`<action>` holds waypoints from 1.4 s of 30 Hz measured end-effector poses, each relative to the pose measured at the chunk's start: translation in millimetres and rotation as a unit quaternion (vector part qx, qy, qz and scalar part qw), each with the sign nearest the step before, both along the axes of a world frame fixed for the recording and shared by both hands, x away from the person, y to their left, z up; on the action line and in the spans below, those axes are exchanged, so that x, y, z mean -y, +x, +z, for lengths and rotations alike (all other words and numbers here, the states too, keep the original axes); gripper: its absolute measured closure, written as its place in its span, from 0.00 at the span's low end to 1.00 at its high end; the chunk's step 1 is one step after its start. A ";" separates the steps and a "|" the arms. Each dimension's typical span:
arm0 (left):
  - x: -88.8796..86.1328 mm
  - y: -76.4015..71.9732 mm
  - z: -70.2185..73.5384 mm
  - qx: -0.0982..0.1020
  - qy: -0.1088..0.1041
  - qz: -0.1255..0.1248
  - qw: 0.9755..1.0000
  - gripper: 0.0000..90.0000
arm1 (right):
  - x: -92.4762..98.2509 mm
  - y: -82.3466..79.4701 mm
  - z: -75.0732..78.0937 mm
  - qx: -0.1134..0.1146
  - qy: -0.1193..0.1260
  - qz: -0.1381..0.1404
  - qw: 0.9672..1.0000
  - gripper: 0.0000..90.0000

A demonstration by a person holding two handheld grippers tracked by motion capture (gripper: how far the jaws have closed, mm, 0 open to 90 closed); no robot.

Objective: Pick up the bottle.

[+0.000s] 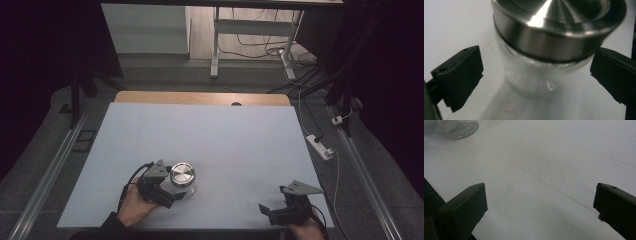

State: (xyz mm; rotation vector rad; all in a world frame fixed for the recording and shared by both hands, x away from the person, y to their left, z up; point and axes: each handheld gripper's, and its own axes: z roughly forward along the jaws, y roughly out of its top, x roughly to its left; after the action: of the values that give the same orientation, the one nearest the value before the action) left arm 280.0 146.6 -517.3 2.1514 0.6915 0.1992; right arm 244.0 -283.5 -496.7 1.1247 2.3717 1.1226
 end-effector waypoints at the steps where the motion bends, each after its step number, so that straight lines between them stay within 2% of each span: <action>1: 1.4 1.4 -0.8 -0.001 -0.002 -0.001 1.000 0.00 | 0.0 0.0 0.0 0.000 0.000 0.000 1.000 0.00; 7: 8.6 7.7 -4.4 -0.006 -0.002 -0.011 1.000 0.00 | -0.2 -0.2 0.1 0.000 0.000 0.000 1.000 0.00; 10: 13.3 9.1 -5.8 0.004 0.011 -0.015 1.000 0.00 | -0.2 -0.3 0.0 0.000 0.000 0.001 1.000 0.00; 15: 12.5 9.3 -5.6 0.011 0.016 -0.021 1.000 0.05 | -0.4 -0.5 0.1 0.000 0.000 0.001 1.000 0.00; 23: 12.1 8.0 -4.2 0.020 0.008 -0.031 0.999 0.14 | -0.6 -0.4 0.0 0.000 -0.002 0.003 1.000 0.00; 33: 12.1 7.1 -4.7 0.032 0.011 -0.033 0.999 0.17 | -0.8 -0.4 0.0 0.000 -0.003 0.003 1.000 0.00; 42: 14.5 6.0 -2.7 0.027 0.016 -0.023 0.999 0.17 | -0.8 -0.5 0.0 0.001 -0.003 0.004 1.000 0.00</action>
State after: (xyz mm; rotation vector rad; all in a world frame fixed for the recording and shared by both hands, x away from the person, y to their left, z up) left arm 286.1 132.1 -520.0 2.1827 0.6124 0.2442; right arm 243.5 -282.6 -496.6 1.1121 2.3790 1.1171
